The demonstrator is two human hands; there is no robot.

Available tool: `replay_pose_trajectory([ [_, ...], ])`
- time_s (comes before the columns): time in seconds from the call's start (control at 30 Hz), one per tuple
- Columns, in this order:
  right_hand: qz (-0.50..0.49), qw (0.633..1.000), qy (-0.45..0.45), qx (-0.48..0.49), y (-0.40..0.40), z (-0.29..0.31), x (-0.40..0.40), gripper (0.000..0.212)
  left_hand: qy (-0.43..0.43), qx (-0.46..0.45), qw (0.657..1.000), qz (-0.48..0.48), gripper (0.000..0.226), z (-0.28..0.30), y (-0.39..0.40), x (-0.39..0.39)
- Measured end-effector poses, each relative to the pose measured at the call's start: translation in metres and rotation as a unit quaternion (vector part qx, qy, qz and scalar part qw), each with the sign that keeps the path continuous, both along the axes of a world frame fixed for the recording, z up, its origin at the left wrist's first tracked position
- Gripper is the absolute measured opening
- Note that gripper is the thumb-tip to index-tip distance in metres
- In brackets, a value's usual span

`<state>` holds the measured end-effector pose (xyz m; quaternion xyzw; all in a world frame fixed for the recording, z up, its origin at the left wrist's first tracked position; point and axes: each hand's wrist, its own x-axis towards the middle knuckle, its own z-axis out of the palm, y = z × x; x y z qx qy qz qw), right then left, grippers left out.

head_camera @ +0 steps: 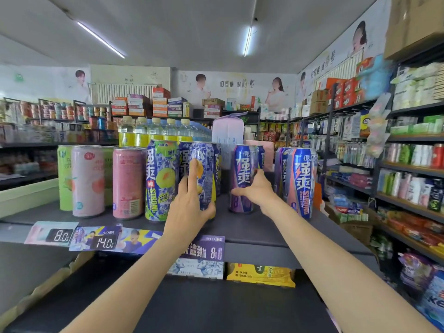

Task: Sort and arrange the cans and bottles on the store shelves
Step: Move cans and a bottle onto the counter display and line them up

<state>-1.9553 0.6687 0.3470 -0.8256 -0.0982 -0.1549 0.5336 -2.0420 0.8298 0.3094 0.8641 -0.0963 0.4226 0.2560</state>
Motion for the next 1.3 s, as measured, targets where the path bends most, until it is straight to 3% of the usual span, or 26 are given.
replay_pose_trajectory([
  [0.33, -0.115, 0.992, 0.026, -0.033, -0.002, 0.006, 0.022, 0.088, 0.023, -0.049, 0.998, -0.029, 0.095, -0.001, 0.002, -0.001],
  [0.7, -0.133, 0.99, 0.024, -0.03, -0.001, 0.002, 0.028, 0.088, 0.032, -0.056, 0.997, -0.033, 0.094, -0.001, 0.003, -0.002],
  [0.93, -0.122, 0.988, 0.071, -0.065, -0.008, 0.017, 0.03, 0.089, 0.031, -0.052, 0.997, -0.038, 0.095, -0.001, 0.004, 0.0],
  [1.3, -0.139, 0.983, 0.036, -0.111, -0.005, -0.002, 0.012, 0.079, 0.017, -0.09, 0.995, -0.051, 0.098, 0.002, 0.008, 0.001],
])
